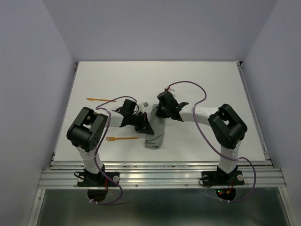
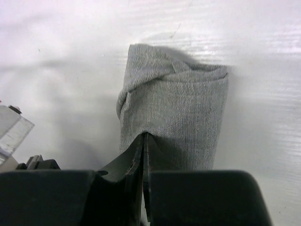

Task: Fold the napkin into a case and place the utensils inside
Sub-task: Smooth out the smaller rectangle-folded napkin at the center of the board.

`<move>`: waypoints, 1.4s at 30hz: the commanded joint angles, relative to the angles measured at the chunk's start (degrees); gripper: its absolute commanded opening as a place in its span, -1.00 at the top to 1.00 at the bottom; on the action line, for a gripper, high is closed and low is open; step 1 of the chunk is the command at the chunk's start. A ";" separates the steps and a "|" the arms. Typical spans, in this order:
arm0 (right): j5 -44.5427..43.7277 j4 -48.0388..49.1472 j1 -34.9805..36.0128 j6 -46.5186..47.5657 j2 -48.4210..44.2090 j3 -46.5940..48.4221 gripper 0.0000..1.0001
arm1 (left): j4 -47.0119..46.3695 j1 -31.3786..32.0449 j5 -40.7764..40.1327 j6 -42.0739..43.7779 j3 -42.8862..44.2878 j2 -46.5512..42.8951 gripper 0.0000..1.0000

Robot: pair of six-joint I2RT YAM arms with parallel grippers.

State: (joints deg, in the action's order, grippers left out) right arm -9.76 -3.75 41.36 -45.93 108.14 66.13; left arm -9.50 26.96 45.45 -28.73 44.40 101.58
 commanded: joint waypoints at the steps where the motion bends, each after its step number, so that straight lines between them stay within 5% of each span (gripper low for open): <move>1: -2.81 1.11 -1.37 0.49 -0.56 3.57 0.90 | 1.76 0.46 0.52 1.66 1.04 -0.33 1.00; 17: -2.81 1.29 -2.43 1.02 7.53 9.90 0.91 | 1.76 0.73 0.60 1.75 1.12 -0.24 1.00; 32: 1.67 7.35 -2.96 0.76 3.92 6.73 0.89 | 1.76 0.90 0.87 1.84 1.30 0.46 1.00; 42: -3.06 3.93 -2.96 -1.44 11.21 11.03 0.91 | 1.76 1.08 0.87 1.84 1.12 -0.07 1.00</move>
State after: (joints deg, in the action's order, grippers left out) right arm -8.73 0.45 38.70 -46.17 116.64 73.65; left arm -9.23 27.31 45.87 -28.34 44.40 101.69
